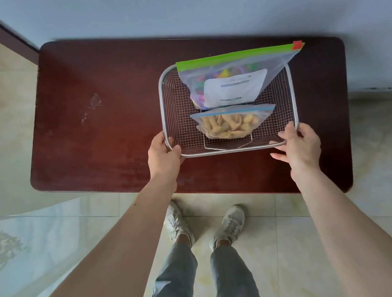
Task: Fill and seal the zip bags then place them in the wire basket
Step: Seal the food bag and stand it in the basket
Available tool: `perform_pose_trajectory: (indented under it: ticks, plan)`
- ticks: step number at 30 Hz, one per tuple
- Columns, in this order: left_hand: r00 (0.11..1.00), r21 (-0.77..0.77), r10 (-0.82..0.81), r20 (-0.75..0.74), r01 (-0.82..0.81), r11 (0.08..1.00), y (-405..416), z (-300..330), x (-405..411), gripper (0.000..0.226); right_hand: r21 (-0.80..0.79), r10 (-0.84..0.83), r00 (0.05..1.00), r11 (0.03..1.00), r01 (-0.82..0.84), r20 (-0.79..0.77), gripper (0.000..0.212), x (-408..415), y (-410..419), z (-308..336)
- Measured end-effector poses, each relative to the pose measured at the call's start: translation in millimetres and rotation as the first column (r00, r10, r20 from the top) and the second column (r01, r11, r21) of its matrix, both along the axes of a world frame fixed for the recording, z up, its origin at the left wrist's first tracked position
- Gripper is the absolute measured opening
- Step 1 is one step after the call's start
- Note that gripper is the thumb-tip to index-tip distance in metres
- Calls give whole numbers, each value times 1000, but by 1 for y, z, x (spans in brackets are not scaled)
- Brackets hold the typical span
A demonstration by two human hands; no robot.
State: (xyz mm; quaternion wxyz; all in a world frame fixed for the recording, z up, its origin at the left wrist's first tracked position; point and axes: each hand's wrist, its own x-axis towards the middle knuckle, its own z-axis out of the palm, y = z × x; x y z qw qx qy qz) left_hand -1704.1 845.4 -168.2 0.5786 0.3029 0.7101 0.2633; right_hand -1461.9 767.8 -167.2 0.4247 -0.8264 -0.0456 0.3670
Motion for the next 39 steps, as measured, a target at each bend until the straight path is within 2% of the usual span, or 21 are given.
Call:
perform_pose_trajectory:
  ticks: [19,28,39]
  plan:
    - [999,83,-33,23,31,996,73,13,-48,44,143,-72,993,986,86,-95,12,-57,57,-6]
    - [998,99,-54,31,51,994,112,18,-49,45,163,-93,993,981,104,-70,23,-64,93,-5]
    - [998,113,-59,31,55,992,135,18,-45,46,162,-95,995,982,101,-44,24,-63,114,-5]
